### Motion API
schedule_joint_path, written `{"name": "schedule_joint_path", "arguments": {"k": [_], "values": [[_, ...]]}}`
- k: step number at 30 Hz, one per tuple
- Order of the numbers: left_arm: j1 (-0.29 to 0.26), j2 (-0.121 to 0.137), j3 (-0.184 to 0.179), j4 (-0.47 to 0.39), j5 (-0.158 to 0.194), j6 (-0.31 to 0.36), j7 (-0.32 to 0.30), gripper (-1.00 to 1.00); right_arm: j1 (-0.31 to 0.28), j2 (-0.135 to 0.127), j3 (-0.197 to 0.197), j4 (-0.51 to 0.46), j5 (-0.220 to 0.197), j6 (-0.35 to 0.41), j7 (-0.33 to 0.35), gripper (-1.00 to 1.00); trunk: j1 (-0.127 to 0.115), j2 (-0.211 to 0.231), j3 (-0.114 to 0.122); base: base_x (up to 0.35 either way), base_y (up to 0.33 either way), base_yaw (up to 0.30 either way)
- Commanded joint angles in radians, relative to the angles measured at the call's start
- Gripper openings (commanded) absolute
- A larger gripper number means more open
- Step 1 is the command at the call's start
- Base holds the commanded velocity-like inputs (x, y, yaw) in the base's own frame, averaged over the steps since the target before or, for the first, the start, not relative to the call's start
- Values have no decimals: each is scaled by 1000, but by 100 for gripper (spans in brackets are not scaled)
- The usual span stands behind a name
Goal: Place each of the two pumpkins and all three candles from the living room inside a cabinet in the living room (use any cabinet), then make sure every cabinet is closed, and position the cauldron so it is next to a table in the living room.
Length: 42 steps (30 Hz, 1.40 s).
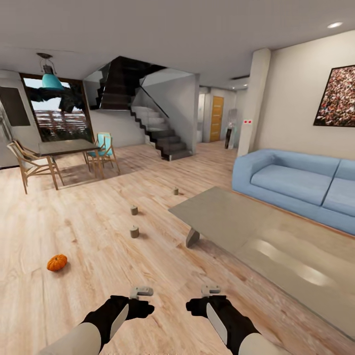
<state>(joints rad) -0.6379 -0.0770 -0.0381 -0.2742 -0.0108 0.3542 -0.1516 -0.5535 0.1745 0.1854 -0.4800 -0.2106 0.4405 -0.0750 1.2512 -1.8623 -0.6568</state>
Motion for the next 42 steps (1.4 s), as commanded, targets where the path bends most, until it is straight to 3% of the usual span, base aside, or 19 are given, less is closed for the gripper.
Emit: {"name": "schedule_joint_path", "arguments": {"k": [1, 27, 34, 42], "values": [[0, 0, -3, -2, -1, 4, -3, 100, 0, 0, 5, -2, -8, 4, -8, 100, 0, -1, -2, 0, 0, 241], [0, 0, 5, 0, 2, -68, -2, 100, 0, 0, 7, 0, -9, -2, -6, 100, 0, -1, -29, 0, 0, 238], [0, 0, 42, 0, 18, -74, -3, 100, 0, 0, 6, 1, -9, -3, -6, 100, 0, -1, -37, 0, 0, 236], [0, 0, 50, 0, 23, -75, -2, 100, 0, 0, 7, 1, -8, -3, -7, 100, 0, -1, -45, 0, 0, 236]]}}
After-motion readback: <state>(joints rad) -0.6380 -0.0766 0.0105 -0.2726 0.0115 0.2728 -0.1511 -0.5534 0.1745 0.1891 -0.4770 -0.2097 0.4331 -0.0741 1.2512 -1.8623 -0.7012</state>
